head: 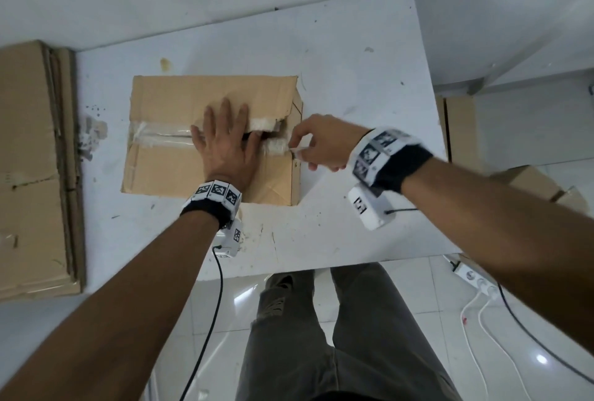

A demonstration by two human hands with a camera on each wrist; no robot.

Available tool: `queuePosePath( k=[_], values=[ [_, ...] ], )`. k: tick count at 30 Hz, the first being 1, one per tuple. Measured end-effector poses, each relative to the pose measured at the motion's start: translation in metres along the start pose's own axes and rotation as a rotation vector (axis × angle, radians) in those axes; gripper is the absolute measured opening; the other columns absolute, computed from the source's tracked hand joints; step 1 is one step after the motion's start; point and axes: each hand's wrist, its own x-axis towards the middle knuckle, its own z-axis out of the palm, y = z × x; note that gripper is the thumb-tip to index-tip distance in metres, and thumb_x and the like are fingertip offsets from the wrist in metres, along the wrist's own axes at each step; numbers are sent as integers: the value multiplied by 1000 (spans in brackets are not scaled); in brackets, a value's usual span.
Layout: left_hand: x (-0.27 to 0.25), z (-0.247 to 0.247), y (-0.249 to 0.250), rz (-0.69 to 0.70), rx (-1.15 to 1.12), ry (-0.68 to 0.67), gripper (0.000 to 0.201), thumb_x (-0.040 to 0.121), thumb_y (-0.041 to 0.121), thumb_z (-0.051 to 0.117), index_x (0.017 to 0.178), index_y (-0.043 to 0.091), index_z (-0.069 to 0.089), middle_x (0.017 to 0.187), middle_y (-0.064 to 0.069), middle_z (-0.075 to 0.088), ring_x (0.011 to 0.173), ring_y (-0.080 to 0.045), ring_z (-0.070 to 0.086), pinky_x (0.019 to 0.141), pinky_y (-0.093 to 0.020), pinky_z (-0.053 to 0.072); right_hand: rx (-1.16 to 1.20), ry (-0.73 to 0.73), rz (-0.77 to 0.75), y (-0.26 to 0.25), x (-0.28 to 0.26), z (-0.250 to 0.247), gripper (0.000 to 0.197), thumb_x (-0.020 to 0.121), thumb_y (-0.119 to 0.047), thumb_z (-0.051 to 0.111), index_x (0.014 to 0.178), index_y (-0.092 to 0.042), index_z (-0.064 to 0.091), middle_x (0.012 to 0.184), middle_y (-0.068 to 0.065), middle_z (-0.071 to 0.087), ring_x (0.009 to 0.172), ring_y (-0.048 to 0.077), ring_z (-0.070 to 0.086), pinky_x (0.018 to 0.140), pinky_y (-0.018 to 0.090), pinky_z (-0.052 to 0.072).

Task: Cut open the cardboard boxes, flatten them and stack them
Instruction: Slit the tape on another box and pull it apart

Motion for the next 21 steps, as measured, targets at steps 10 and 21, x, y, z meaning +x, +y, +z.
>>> queuePosePath(
  k=[10, 21],
  values=[
    [-7, -23, -15, 43, -135, -58, 66, 87, 48, 38, 147, 27, 53, 167, -4, 30, 155, -30, 19, 123, -63, 8, 126, 246, -96, 10, -52, -27, 21, 92, -38, 67, 109, -35, 57, 77, 7, 71, 48, 11, 50, 50, 29, 45],
    [-105, -47, -28, -1041, -589, 37, 92, 79, 58, 80, 140, 8, 33, 142, -13, 39, 123, -38, 52, 103, -49, 46, -687, 393, -176, -117, 90, -7, 24, 97, -34, 59, 100, -10, 61, 104, 14, 62, 102, 38, 60, 81, 45, 52]
  ],
)
